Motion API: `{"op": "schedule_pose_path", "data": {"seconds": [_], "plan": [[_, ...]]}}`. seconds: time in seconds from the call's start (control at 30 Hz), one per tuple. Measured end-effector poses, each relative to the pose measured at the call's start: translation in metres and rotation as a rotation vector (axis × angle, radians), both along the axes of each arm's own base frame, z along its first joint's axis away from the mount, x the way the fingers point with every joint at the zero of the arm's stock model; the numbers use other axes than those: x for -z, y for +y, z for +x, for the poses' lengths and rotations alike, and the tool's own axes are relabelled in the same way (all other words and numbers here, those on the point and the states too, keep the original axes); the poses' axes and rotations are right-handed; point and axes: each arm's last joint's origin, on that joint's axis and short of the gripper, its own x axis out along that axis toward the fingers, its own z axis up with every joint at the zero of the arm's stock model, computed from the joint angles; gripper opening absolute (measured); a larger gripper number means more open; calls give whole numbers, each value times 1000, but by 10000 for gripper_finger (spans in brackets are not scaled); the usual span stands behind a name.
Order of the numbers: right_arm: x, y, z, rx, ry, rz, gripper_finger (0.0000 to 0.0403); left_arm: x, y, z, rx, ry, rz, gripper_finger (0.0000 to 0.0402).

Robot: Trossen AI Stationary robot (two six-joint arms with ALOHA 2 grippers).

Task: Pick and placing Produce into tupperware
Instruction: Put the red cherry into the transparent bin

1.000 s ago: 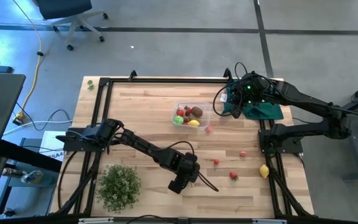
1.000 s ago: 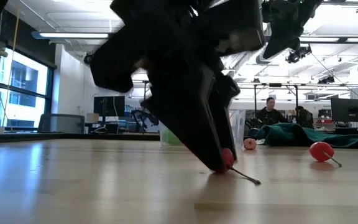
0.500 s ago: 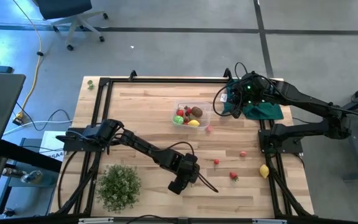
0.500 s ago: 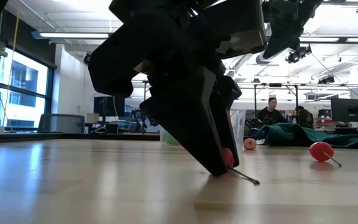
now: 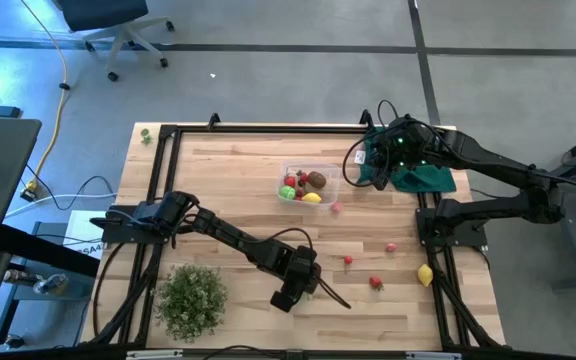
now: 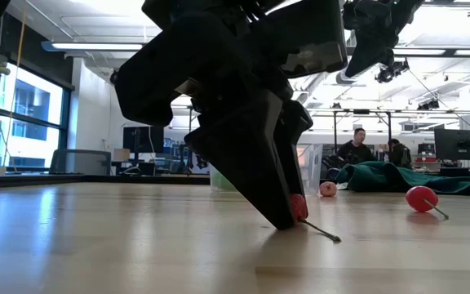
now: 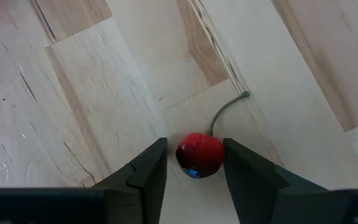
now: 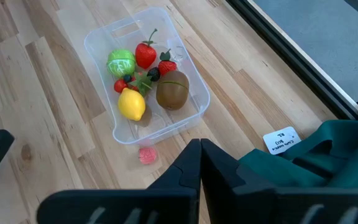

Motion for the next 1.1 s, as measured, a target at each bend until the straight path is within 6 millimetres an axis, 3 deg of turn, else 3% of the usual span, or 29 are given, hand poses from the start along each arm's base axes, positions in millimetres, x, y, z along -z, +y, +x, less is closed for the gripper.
{"op": "schedule_pose_path", "data": {"seconds": [0.33,0.87,1.1], "plan": [[0,0,0,0,0,0,0,0,0,0,-5,-1,1,102],[0,0,0,0,0,0,0,-2,1,0,-22,-7,1,101],[0,0,0,0,0,0,0,-29,12,0,-61,-80,2,101]]}}
